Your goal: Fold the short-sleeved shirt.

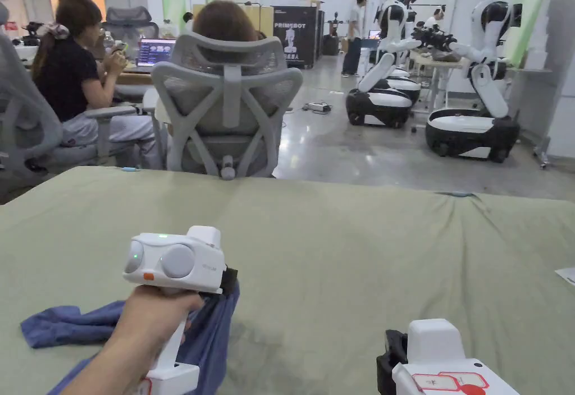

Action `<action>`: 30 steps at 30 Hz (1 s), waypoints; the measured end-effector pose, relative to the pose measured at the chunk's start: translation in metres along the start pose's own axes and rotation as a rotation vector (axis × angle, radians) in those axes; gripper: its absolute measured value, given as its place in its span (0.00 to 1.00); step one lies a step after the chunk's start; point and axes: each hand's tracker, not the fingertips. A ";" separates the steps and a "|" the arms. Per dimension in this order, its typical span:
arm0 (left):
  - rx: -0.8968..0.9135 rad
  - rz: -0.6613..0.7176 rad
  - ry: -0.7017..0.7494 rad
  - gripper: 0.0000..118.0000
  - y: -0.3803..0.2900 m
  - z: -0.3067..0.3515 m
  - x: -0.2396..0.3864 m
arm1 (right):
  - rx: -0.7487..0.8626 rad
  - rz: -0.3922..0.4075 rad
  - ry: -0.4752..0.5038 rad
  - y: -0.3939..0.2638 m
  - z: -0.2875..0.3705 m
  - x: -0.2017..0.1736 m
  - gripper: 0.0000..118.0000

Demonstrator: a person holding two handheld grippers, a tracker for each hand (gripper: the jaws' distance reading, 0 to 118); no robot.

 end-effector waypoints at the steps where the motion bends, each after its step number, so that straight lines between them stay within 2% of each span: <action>1: 0.013 -0.030 -0.047 0.00 0.012 -0.004 0.029 | 0.003 0.001 -0.035 0.001 0.004 0.013 0.00; 7: 0.028 -0.191 -0.300 0.00 0.050 -0.037 0.195 | -0.003 -0.042 -0.180 -0.003 0.023 0.087 0.00; 11: -0.061 -0.280 -0.379 0.00 0.030 -0.085 0.282 | -0.026 -0.060 -0.262 -0.014 0.029 0.129 0.00; 14: -0.185 -0.299 -0.361 0.00 -0.011 -0.131 0.314 | -0.049 -0.071 -0.302 -0.026 0.029 0.153 0.00; 17: -0.296 -0.260 -0.344 0.00 -0.047 -0.169 0.321 | -0.072 -0.084 -0.323 -0.035 0.028 0.169 0.00; 20: -0.251 -0.248 -0.334 0.03 -0.060 -0.175 0.316 | -0.083 -0.086 -0.331 -0.039 0.028 0.176 0.00; 21: -0.220 -0.251 -0.331 0.13 -0.059 -0.170 0.313 | -0.084 -0.085 -0.331 -0.039 0.029 0.177 0.00; 22: -0.184 -0.256 -0.329 0.34 -0.054 -0.167 0.307 | -0.084 -0.084 -0.330 -0.039 0.029 0.177 0.00; 24: -0.089 -0.284 -0.308 0.95 -0.049 -0.143 0.294 | -0.077 -0.084 -0.325 -0.034 0.032 0.172 0.00; 25: -0.013 -0.286 -0.319 1.00 -0.046 -0.122 0.282 | -0.070 -0.079 -0.317 -0.032 0.034 0.169 0.00; 29: 0.169 -0.264 -0.253 0.91 -0.054 -0.028 0.230 | -0.039 -0.068 -0.287 -0.021 0.039 0.150 0.00; 30: 0.215 -0.247 -0.220 0.84 -0.061 -0.005 0.215 | -0.029 -0.064 -0.274 -0.019 0.040 0.144 0.00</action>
